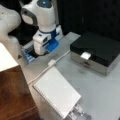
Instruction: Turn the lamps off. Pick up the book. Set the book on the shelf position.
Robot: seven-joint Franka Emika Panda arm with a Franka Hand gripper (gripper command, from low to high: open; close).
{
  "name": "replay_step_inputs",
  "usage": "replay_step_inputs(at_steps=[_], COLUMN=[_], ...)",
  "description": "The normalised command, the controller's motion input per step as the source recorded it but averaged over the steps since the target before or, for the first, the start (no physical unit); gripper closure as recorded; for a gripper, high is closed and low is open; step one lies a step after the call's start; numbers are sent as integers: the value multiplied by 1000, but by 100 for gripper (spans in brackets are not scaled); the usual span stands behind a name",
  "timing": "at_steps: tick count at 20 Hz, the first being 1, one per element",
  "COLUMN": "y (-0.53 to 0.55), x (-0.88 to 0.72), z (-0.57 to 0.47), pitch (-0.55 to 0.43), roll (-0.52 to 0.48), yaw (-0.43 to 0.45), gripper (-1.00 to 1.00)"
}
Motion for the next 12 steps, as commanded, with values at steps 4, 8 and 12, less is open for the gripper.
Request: replay_step_inputs(at_steps=[4, 8, 12], y=[28, -4, -55], x=[-253, -305, -390], z=[-373, -461, -365], pitch=[-235, -280, -287], roll=[40, 44, 44], yaw=[-64, -43, -15], gripper=[100, 100, 100])
